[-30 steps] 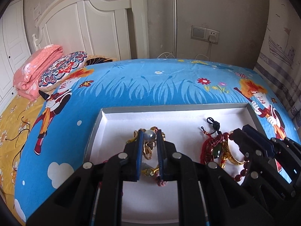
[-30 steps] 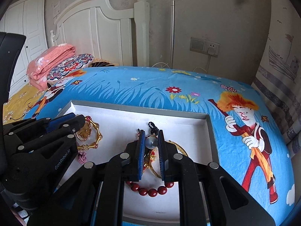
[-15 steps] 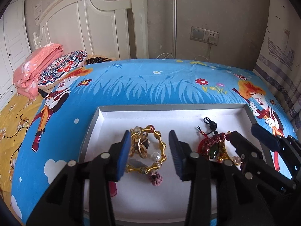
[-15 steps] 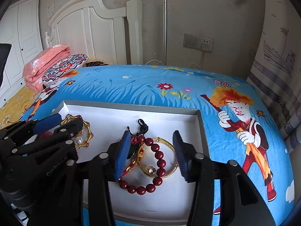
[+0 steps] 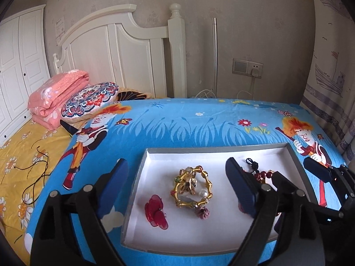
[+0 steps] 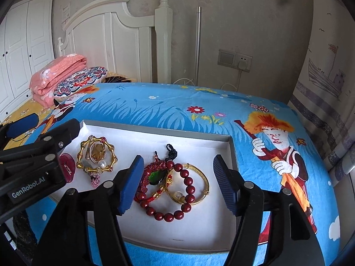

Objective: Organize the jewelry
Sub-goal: 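Release pearl in tray with left tool while right tool releases its pearl, then withdraw both open tools from the tray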

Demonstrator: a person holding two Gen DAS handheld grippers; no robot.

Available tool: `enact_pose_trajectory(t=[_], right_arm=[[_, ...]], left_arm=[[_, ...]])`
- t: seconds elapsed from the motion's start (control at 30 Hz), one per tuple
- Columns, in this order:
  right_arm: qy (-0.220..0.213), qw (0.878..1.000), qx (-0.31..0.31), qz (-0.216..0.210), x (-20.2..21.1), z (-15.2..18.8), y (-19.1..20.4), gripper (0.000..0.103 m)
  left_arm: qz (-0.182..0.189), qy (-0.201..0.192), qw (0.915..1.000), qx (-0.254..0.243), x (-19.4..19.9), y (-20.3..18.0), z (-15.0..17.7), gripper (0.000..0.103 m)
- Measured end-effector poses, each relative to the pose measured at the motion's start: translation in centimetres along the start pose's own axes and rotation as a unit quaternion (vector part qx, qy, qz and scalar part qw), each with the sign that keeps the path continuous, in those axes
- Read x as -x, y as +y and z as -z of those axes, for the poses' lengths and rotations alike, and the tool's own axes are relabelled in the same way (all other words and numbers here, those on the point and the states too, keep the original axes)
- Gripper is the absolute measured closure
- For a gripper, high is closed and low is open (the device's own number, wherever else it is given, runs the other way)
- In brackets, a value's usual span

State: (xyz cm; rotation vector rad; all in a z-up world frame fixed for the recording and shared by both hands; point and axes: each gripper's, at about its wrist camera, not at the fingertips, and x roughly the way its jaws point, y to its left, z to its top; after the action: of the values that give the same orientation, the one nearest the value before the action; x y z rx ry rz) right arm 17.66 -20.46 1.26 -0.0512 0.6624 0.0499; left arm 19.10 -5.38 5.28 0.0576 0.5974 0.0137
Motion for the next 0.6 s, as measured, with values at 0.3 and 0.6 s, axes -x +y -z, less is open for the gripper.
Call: enact_pose_trajectory(t=[0.3, 0.6], right_arm=[[-0.009, 1.0, -0.008, 0.005, 3.7, 1.7, 0.0, 0.019], [0.045, 0.998, -0.034, 0.028, 4.7, 2.8, -1.4, 0.019]], left_arm=[[0.008, -0.028, 0.9995, -0.006, 4.0, 1.0, 2.3, 0.004], [0.014, 0.007, 0.9998, 0.016, 5.2, 2.7, 3.6, 0.004]])
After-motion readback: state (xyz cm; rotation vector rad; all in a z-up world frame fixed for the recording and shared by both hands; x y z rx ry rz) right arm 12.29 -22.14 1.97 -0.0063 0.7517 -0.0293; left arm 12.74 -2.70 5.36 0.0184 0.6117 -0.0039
